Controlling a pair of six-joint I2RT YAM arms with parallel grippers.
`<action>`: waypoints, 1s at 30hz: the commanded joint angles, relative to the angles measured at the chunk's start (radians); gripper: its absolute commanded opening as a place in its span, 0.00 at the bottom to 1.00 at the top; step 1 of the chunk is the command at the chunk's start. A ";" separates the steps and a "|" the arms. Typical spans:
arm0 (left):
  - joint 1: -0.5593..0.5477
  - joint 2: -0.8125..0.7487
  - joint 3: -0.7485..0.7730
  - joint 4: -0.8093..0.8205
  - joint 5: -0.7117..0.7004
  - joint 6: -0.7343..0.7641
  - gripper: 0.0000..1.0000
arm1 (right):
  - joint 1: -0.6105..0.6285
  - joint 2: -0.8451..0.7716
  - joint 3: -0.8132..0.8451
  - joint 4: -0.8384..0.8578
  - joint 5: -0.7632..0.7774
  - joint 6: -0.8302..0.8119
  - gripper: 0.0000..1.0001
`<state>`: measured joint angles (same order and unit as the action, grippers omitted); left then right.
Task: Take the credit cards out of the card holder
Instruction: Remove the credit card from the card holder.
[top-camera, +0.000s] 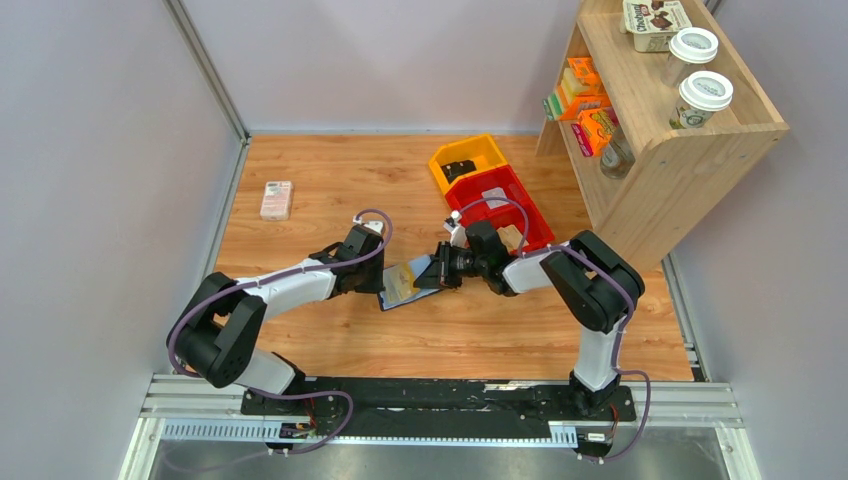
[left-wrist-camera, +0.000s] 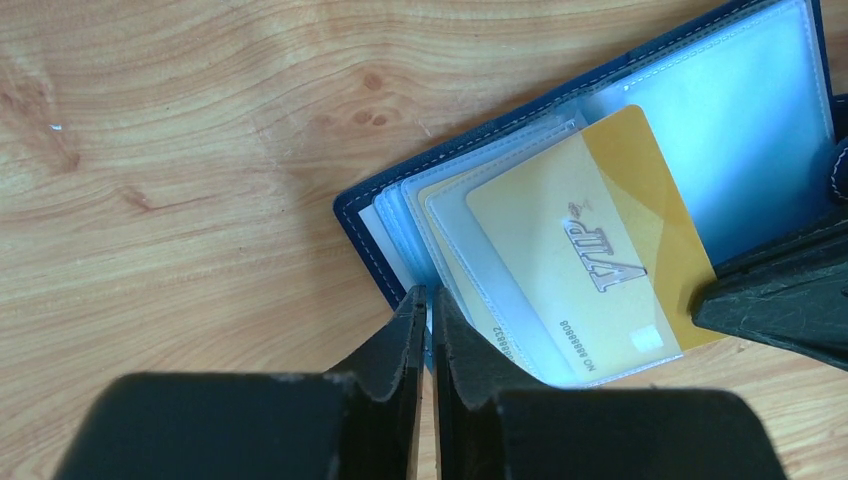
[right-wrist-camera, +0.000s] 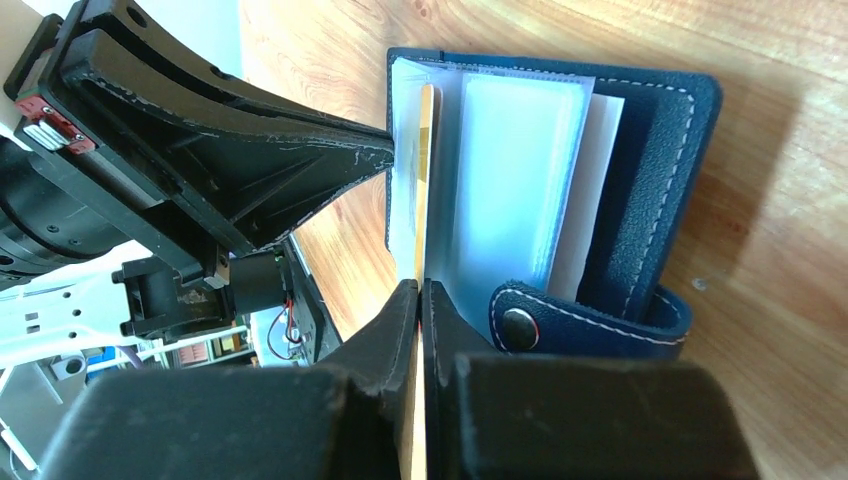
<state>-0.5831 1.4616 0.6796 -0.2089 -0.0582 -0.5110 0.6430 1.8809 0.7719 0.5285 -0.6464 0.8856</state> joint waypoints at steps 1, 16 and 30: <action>-0.011 0.068 -0.069 -0.092 0.012 0.000 0.11 | -0.002 -0.026 0.006 0.031 -0.016 -0.011 0.00; -0.011 -0.015 -0.092 -0.069 -0.003 -0.011 0.11 | -0.025 -0.201 -0.060 -0.145 0.189 -0.086 0.00; -0.011 -0.248 -0.088 -0.050 -0.006 -0.024 0.47 | -0.025 -0.445 -0.167 -0.151 0.300 -0.034 0.00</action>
<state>-0.5896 1.3247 0.5850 -0.1989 -0.0544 -0.5194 0.6186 1.5410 0.6197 0.3328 -0.3992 0.8204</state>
